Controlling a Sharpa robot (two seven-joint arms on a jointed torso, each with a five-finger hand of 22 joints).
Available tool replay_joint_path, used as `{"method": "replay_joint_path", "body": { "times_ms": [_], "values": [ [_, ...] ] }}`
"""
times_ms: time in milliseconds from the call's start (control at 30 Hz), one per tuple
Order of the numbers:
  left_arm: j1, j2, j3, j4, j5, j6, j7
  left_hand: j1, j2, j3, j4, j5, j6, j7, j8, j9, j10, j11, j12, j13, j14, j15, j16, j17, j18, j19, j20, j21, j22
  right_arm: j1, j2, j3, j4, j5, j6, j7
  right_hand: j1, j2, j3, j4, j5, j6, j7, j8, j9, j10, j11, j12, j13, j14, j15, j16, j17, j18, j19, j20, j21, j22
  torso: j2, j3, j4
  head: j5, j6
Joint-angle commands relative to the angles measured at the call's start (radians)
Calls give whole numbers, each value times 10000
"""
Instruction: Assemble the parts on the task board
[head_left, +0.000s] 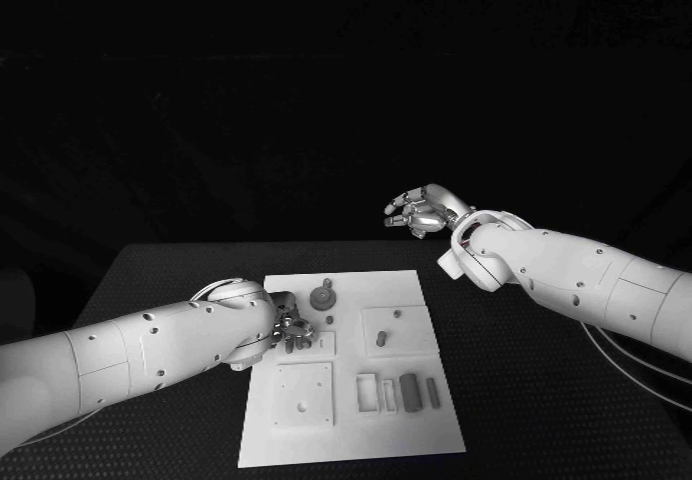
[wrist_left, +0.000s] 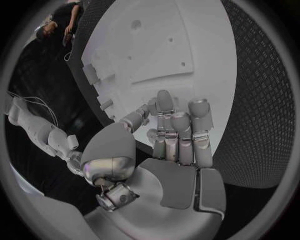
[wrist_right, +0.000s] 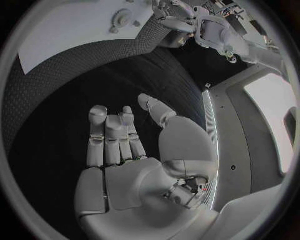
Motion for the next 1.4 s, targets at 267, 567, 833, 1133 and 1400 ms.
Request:
{"method": "replay_joint_path", "body": {
  "times_ms": [267, 567, 833, 1133, 1400],
  "values": [
    [-5, 32, 3, 39, -79, 64, 95, -25, -136, -12, 111, -83, 0, -20, -68, 19, -24, -45, 57, -14, 99, -122, 58, -26, 372, -19, -68, 71, 205, -1, 9, 6, -4, -71, 145, 49, -6, 95, -50, -6, 45, -21, 80, -62, -16, -97, -6, 75, -18, -84, -20, 48, -14, 400, -27, -10, -57, 127, 0, 4, -6, -14, -8],
    [-5, 41, 3, 28, -79, 118, 89, -86, -267, -38, 249, -142, 6, -25, -77, 34, -32, -50, 86, -26, 100, -127, 80, -60, 376, -18, -72, 76, 202, -2, 18, 6, -12, -88, 148, 76, -7, 94, -52, -9, 44, -20, 79, -62, -17, -97, -6, 82, -24, -83, -20, 52, -16, 400, -26, -10, -55, 128, -11, 2, 3, -18, -10],
    [-5, 44, 3, 22, -79, 217, 92, -147, -519, -76, 419, -224, 3, -27, -90, 55, -50, -52, 117, -45, 93, -130, 100, -104, 385, -24, -77, 74, 198, -2, 18, 6, -11, -90, 151, 77, -28, 67, -70, -6, 41, -20, 81, -65, -19, -96, -5, 92, -32, -83, -19, 59, -21, 400, -26, -8, -53, 131, -5, -3, 0, -20, -11],
    [-5, 53, 3, 17, -78, 184, 119, -238, -840, -149, 639, -296, -10, -22, -91, 99, -69, -48, 150, -59, 73, -126, 133, -141, 393, -26, -79, 75, 194, -3, 24, 6, -17, -91, 164, 75, -37, 63, -74, -1, 41, -22, 82, -67, -20, -97, -4, 96, -37, -83, -18, 61, -23, 400, -26, -7, -52, 131, -4, -2, 5, -28, -12],
    [-5, 17, 4, -3, -78, 156, 118, -488, -234, -1504, 24, -233, -82, -35, -104, 205, -136, -64, 198, -73, -9, -141, 191, -195, 432, -172, -92, 71, 194, -8, 24, 6, -29, -92, 173, 73, -41, 65, -75, 3, 43, -23, 82, -68, -21, -97, -4, 100, -41, -84, -17, 64, -25, 400, -25, -6, -52, 131, -1, -4, -2, -25, 11]
  ]
}}
